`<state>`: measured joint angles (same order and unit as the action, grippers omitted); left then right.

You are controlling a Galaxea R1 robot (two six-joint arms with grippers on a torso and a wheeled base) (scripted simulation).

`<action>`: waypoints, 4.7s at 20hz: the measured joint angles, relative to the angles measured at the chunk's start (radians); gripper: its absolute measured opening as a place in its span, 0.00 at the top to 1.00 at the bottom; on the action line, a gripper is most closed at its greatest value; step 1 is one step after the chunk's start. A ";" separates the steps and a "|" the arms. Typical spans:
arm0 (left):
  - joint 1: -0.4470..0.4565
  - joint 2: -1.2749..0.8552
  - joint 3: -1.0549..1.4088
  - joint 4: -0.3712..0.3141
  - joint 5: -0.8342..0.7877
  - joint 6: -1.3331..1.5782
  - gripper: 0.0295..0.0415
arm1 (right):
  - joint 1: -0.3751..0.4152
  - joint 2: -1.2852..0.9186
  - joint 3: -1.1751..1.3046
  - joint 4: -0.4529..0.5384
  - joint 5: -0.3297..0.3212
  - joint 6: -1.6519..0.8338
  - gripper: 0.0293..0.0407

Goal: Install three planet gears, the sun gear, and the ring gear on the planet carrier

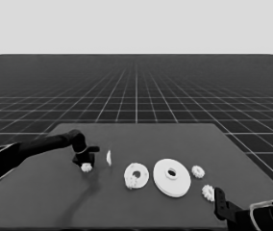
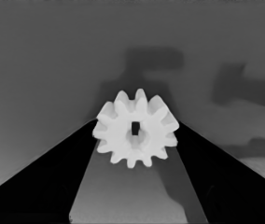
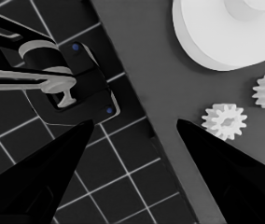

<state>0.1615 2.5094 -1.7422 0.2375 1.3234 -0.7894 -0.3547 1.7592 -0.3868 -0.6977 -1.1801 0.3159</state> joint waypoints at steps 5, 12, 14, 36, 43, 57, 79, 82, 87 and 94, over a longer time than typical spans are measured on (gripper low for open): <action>0.000 0.000 0.000 0.000 0.000 0.000 0.86 | 0.000 0.000 0.000 0.000 0.000 0.000 0.19; -0.176 -0.067 0.146 -0.117 0.134 -0.056 0.86 | 0.000 0.000 0.000 0.000 0.000 0.000 0.19; -0.181 -0.067 0.147 -0.121 0.138 -0.056 0.86 | 0.000 0.000 0.000 0.000 0.000 0.000 0.19; -0.041 0.599 -0.259 0.028 0.114 -0.331 0.86 | 0.000 0.000 0.000 0.000 0.000 0.000 0.19; -0.041 0.599 -0.260 0.029 0.113 -0.331 0.25 | 0.000 0.000 0.000 0.000 0.000 0.000 0.19; -0.261 0.294 0.324 -0.027 -0.149 0.083 0.06 | 0.000 0.000 0.000 0.000 0.000 0.000 0.19; -0.504 -0.754 1.324 0.073 -0.647 1.140 0.25 | 0.207 0.561 -1.175 0.457 -0.152 0.468 0.19; -0.504 -0.754 1.324 0.073 -0.647 1.140 0.25 | 0.178 0.579 -1.211 0.440 -0.126 0.456 0.19; -0.504 -0.754 1.324 0.073 -0.647 1.140 0.25 | 0.172 0.583 -1.219 0.437 -0.120 0.454 0.51; -0.504 -0.754 1.324 0.073 -0.647 1.140 0.25 | 0.172 0.584 -1.220 0.436 -0.119 0.454 0.83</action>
<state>-0.3422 1.7549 -0.4178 0.3101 0.6764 0.3508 -0.1829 2.3430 -1.6067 -0.2615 -1.2995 0.7696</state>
